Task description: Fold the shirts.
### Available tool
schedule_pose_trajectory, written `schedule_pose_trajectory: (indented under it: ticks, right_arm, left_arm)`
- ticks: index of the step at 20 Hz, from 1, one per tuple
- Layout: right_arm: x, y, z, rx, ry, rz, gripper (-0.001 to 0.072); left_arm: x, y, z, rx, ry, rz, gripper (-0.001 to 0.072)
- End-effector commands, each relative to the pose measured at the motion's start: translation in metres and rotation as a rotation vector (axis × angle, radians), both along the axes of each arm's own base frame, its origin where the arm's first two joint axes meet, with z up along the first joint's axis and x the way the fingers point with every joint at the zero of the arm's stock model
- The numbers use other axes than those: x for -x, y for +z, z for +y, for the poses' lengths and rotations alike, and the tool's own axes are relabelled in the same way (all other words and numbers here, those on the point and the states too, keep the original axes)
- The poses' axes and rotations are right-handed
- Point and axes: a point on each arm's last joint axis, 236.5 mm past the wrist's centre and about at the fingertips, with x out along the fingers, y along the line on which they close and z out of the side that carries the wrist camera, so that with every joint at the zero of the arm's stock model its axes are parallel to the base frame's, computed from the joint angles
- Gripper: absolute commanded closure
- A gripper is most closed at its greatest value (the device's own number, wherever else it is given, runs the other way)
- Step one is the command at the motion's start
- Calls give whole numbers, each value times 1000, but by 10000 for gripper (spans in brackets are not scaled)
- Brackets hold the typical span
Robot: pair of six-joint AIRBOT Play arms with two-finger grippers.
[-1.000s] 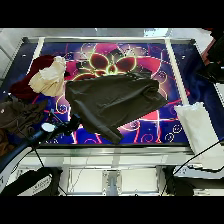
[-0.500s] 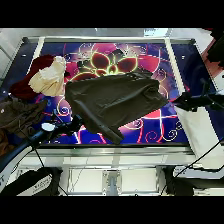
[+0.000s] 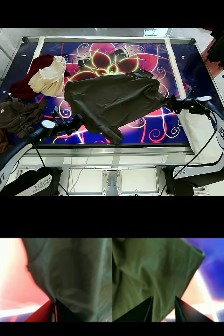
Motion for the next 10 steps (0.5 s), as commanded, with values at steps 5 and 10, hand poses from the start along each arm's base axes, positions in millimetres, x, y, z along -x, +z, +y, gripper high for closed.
schedule_pose_trajectory:
  ticks: [5,10]
  right_arm:
    - [10,3,-45,-77,-113,17,361]
    - [8,-3,-42,-24,-89,19,362]
  left_arm:
    - [-10,11,-2,-5,-22,-39,694]
    - [-10,11,-3,-4,-22,-39,694]
